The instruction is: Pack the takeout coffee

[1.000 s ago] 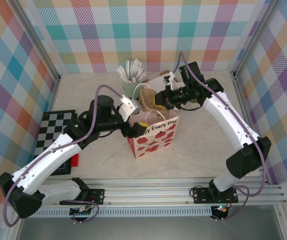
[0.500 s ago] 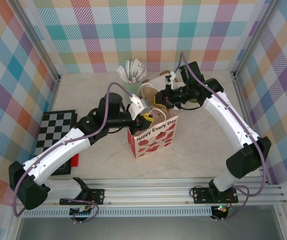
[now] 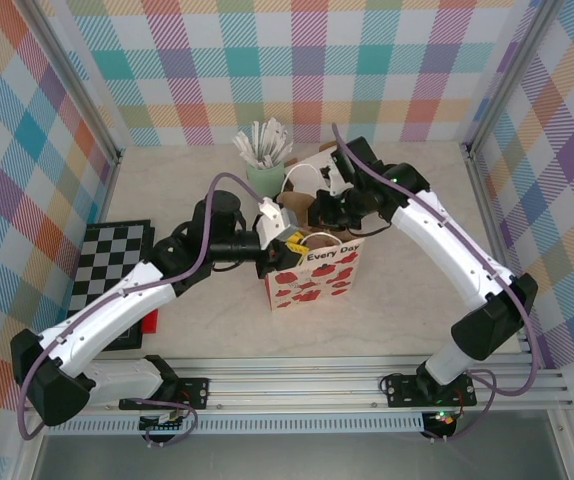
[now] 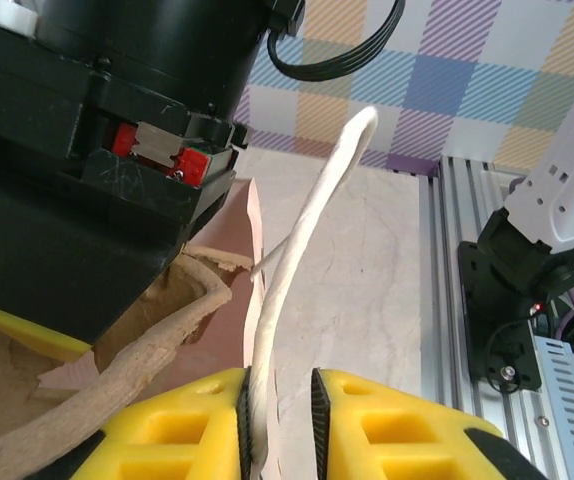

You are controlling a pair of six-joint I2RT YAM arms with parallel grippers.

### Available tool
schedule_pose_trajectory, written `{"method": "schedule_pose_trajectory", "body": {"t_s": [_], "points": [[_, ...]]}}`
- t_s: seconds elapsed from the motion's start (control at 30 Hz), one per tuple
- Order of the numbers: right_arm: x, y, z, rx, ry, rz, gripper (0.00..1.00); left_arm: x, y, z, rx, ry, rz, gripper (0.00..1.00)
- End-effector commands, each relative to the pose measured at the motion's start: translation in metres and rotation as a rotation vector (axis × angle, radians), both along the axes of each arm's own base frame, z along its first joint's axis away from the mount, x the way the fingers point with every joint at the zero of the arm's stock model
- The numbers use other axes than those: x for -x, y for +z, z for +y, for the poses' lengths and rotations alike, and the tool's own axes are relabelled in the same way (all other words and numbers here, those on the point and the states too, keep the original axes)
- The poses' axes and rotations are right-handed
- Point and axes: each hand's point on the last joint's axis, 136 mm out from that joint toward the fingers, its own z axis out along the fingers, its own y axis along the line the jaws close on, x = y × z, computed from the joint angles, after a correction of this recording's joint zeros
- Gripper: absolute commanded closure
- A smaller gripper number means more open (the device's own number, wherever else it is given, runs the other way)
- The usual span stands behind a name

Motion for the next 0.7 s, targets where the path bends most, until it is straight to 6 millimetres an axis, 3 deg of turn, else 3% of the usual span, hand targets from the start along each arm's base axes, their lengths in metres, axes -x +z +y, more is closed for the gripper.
{"method": "schedule_pose_trajectory", "body": {"t_s": [0.0, 0.1, 0.23, 0.37, 0.4, 0.43, 0.57, 0.67], "points": [[-0.001, -0.018, -0.008, 0.143, 0.001, -0.014, 1.0, 0.014, 0.027, -0.009, 0.066, -0.079, -0.053, 0.79], [-0.003, -0.026, -0.005, 0.176, 0.0, -0.008, 1.0, 0.022, 0.032, -0.008, 0.081, -0.113, -0.061, 0.8], [-0.006, -0.029, -0.002, 0.182, 0.006, -0.003, 1.0, 0.031, 0.024, 0.001, 0.027, -0.125, -0.042, 0.8], [-0.007, -0.038, -0.006, 0.219, 0.013, -0.019, 1.0, 0.026, 0.031, 0.01, 0.018, -0.048, -0.041, 0.68], [-0.007, -0.04, -0.006, 0.216, 0.019, -0.023, 1.0, 0.023, 0.036, 0.013, 0.023, -0.017, -0.042, 0.62], [-0.007, -0.04, -0.003, 0.211, 0.034, -0.032, 1.0, 0.017, 0.042, 0.017, 0.031, 0.027, -0.051, 0.46], [-0.006, -0.043, 0.005, 0.216, 0.084, -0.048, 1.0, 0.002, 0.072, 0.039, 0.103, 0.191, -0.128, 0.19], [-0.005, -0.043, 0.01, 0.223, 0.103, -0.067, 1.0, -0.033, 0.095, 0.07, 0.168, 0.455, -0.177, 0.02]]}}
